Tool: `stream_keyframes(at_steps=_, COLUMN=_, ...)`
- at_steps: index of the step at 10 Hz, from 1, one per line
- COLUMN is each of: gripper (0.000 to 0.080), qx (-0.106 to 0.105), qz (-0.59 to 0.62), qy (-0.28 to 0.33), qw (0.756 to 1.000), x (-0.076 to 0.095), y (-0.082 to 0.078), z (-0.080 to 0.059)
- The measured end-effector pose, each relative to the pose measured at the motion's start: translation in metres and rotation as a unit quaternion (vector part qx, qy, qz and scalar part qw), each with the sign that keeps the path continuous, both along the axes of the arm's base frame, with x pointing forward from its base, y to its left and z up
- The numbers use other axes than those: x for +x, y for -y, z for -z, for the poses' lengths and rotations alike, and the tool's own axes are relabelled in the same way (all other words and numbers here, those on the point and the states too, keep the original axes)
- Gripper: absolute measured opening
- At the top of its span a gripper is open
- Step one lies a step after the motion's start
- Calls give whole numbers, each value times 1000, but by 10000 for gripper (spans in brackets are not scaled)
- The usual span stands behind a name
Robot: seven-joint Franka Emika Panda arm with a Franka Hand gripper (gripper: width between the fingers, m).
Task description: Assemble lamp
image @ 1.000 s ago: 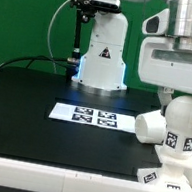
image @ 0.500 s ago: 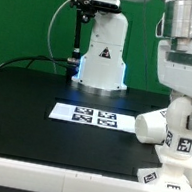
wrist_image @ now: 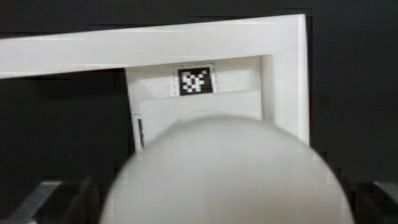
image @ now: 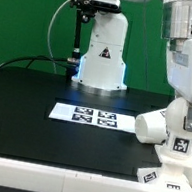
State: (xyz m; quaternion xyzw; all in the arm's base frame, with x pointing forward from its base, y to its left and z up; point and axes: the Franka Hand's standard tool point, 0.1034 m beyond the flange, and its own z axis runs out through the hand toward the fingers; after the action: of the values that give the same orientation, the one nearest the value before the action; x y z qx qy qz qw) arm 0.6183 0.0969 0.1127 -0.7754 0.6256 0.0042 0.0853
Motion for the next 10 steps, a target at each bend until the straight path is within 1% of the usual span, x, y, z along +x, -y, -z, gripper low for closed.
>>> stream_keyframes(at_steps=1, gripper=690, qx=-11, qz=-97, qy=3, qw=995, x=-1, y=-3, z=-1)
stream_keyframes(at_steps=2, gripper=698, qx=-17, qz=-151, qy=3, qw=988, x=-2, y=-6, z=-2)
stream_keyframes(at_steps=5, gripper=698, qx=-25, qz=-237, qy=17, qw=971, x=-1, y=-4, z=-1)
stream_keyframes(at_steps=6, gripper=698, qx=-40, qz=-313, qy=24, qw=949, x=-1, y=-1, z=-1)
stream_keyframes(at_steps=7, gripper=698, qx=-78, qz=-437, qy=25, qw=896, x=-1, y=5, z=-1)
stream_keyframes(at_steps=8, gripper=698, qx=-99, qz=-529, qy=26, qw=842, x=0, y=5, z=-1)
stream_keyframes(at_steps=9, gripper=698, qx=-111, qz=-609, qy=30, qw=785, x=1, y=1, z=0)
stream_keyframes(at_steps=10, gripper=698, qx=-111, qz=-636, qy=32, qw=763, x=1, y=0, z=0)
